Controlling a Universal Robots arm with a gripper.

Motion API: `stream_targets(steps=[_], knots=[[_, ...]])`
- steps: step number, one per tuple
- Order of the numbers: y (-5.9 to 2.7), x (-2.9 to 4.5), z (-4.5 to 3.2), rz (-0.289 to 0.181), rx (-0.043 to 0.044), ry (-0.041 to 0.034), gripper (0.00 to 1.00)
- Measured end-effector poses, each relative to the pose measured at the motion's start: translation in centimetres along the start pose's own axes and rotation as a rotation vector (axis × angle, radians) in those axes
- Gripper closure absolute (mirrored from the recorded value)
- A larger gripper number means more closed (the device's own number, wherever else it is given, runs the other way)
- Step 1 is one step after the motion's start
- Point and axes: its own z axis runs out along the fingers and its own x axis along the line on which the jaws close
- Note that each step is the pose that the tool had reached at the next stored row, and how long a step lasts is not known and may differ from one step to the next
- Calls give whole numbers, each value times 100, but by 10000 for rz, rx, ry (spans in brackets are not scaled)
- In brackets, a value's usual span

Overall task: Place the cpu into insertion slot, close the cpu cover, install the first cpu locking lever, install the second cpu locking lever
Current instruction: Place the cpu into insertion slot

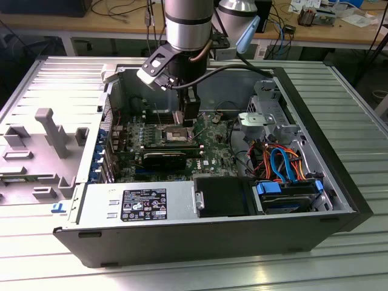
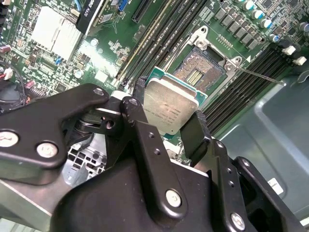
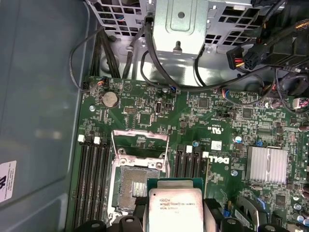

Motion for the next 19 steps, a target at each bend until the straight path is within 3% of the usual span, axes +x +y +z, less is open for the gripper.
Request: stream_targets(steps=[19], knots=[[0, 0, 3, 815, 17, -12, 45]])
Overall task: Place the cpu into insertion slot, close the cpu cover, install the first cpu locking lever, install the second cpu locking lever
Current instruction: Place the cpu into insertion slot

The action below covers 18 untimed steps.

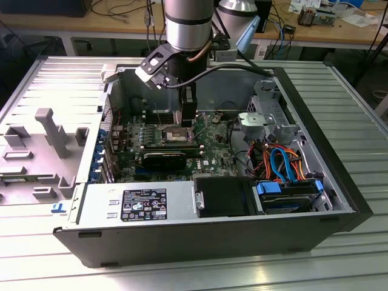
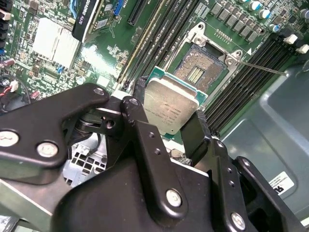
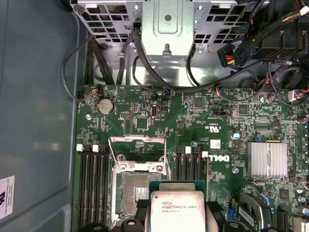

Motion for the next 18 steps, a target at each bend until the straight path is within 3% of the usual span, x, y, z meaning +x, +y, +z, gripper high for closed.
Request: stream_targets(steps=[18], knots=[[0, 0, 3, 744, 15, -11, 45]])
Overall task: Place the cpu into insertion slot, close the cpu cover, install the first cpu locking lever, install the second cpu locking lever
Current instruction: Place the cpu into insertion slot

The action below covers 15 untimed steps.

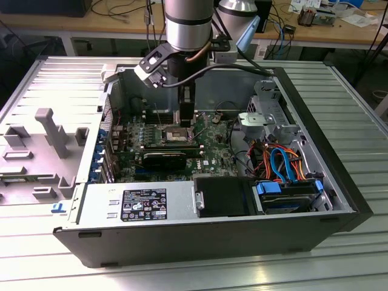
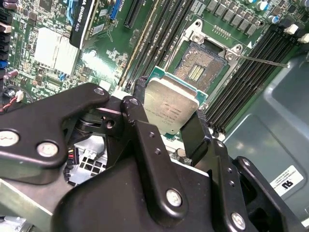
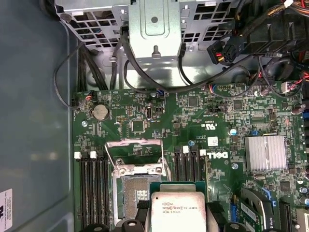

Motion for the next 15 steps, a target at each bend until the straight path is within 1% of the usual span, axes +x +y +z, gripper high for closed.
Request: stream_targets(steps=[4, 11, 15], knots=[[0, 0, 1, 139, 3, -2, 45], [0, 0, 3, 518, 10, -8, 45], [0, 5, 17, 482, 10, -7, 45]])
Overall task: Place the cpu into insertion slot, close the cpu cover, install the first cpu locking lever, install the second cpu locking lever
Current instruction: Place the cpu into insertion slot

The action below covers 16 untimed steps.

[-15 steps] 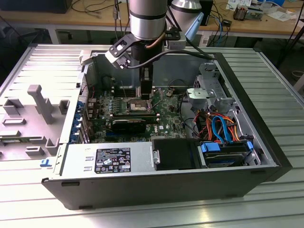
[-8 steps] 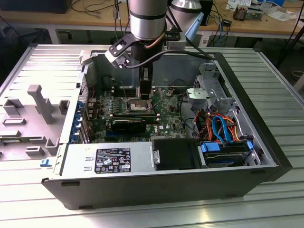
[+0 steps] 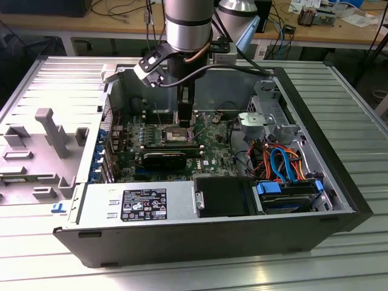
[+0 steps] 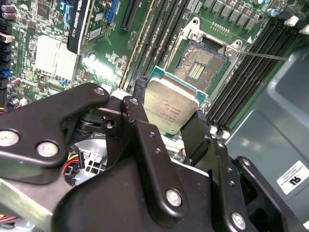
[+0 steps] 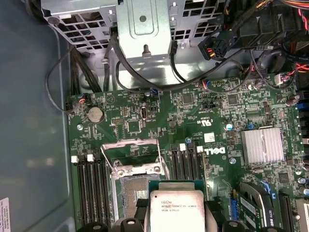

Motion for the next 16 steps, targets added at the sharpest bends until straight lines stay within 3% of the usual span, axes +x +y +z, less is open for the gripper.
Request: stream_targets(steps=[3, 6, 11, 16], knots=[[-8, 64, 38, -486, -13, -38, 45], [-18, 101, 86, -636, -22, -91, 45], [-28, 176, 220, -1105, -34, -87, 45], [-48, 246, 346, -1131, -34, -89, 45]])
